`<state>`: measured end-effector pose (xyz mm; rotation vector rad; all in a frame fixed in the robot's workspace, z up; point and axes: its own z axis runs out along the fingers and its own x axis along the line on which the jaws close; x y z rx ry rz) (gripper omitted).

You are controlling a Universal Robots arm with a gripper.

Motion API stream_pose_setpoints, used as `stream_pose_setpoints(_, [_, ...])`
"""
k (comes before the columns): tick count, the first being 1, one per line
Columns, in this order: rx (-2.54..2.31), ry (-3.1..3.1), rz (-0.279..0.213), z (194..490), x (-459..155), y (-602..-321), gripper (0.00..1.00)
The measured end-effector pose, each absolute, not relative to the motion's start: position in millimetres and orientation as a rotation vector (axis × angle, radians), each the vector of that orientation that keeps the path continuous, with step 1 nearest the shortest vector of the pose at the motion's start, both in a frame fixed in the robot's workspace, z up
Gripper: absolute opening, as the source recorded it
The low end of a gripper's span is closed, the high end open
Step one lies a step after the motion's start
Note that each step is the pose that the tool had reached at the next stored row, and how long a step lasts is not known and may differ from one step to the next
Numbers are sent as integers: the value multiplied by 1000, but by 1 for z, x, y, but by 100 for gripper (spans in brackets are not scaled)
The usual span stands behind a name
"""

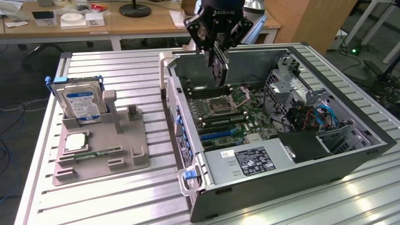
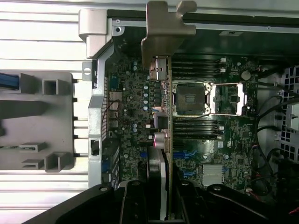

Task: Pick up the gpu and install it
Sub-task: 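Pick up the gpu and move the gpu toward the slot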

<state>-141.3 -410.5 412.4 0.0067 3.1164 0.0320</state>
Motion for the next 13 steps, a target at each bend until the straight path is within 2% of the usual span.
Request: stream_pose_setpoints(13, [7,3116,32,412,-131,-411,28])
